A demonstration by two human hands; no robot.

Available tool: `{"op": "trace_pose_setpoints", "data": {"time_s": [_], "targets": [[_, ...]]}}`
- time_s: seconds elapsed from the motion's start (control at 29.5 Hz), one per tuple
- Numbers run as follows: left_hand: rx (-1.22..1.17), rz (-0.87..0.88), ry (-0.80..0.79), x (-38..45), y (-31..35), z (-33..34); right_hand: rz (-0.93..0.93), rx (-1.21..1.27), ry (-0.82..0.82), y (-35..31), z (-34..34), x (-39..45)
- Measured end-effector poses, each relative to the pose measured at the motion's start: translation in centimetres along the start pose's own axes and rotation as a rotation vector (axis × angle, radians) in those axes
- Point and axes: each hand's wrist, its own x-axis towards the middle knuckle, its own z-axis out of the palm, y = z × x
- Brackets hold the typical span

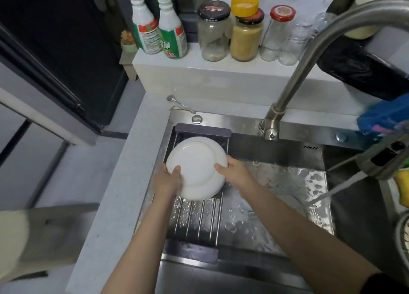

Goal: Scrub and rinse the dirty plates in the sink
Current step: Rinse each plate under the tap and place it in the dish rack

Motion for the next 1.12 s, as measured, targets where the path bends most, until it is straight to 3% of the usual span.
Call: {"op": "trace_pose_setpoints", "data": {"time_s": [0.41,0.51,0.61,0.81,1.12], "targets": [[0.147,-0.038,0.027,-1.7,0.9,1.3,-0.032,-0.144,0.067,1.2,0.6,0.0],[0.162,0.072,0.121,-4.4,1.9,1.7,-0.06,-0.16,0.082,0.5,0.0,-1.9],[0.003,0.228,0.165,-7.8,2.1,2.6,-0.114,-0.136,0.1,0.7,-1.5,-4.5],[-0.149,0.278,-0.034,-14.4,2.9,6.6,-0.103,-0.029,0.198,3.3,-6.5,-9.7],[-0.076,0.346,-0.311,-24.7,4.4,18.0,-0.116,0.026,0.431,9.7,-19.6,-17.4]]}}
